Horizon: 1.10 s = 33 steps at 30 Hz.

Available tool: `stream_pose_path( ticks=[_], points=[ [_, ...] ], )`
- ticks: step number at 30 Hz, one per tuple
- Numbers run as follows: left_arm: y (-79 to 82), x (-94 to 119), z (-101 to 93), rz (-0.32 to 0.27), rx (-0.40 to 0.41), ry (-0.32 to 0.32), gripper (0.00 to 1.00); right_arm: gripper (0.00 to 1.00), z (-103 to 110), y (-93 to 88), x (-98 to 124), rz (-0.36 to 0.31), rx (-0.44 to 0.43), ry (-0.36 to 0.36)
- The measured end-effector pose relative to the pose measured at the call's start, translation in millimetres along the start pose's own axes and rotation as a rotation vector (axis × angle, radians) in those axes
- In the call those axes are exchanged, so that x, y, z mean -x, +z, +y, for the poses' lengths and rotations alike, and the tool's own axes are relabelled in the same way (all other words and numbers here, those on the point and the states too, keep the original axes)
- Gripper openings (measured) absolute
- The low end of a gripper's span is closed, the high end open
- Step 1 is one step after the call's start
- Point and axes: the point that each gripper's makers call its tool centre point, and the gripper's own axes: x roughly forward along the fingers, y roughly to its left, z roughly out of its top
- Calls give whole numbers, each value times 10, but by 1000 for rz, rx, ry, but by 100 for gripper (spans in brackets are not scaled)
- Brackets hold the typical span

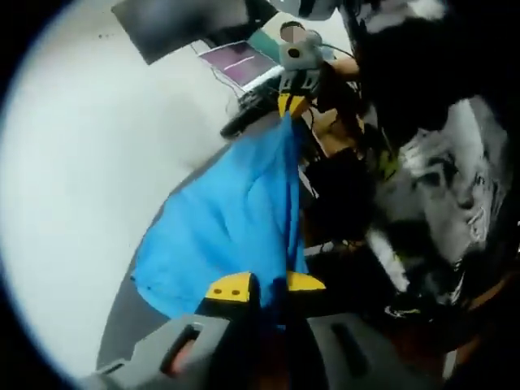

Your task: Spread out the cloth and fold it

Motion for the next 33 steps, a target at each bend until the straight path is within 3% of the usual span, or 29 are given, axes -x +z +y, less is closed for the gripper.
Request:
stream_pose_path(
  ticks=[2,6,10,13,14,15,18,19,21,23,25,27,28,31,33],
  points=[
    [-38,42,3,5,12,9,11,0,19,-41,27,10,-17,3],
    [-96,146,4,18,109,10,11,1,47,-139,24,27,-25,-4],
    [-210,274,67,18,177,44,11,1,47,-117,-2,9,-46,-9],
    [-244,368,43,-44,354,17,11,1,40,-91,-16,-2,-46,-9],
    [-292,398,107,-54,396,70,13,1,36,-84,-21,-4,-46,-9],
    [-328,427,137,-45,355,105,17,1,33,-78,-24,-6,-48,-9],
    [-261,431,121,-49,289,151,46,1,29,-70,-28,-7,-42,-10],
    [-200,408,99,-31,200,151,62,1,25,-73,-29,-7,-42,-10],
    [-60,331,3,11,-15,156,75,1,5,-76,-36,-10,-48,-14],
    [72,289,-29,3,-174,209,69,1,-25,-55,-42,-30,-74,-19],
    [135,218,-55,-27,-260,259,54,1,-48,-20,-58,-59,-113,-19],
    [51,122,-63,-15,-336,307,47,1,-95,3,-80,-76,-143,-27],
    [-21,84,-76,12,-375,323,49,1,-133,19,-101,-84,-165,-33],
    [-78,-33,-190,-1,-464,291,60,1,-217,52,-135,-87,-191,-44],
    [-208,-63,-202,38,-558,293,66,1,-251,78,-148,-91,-193,-50]
  ],
)
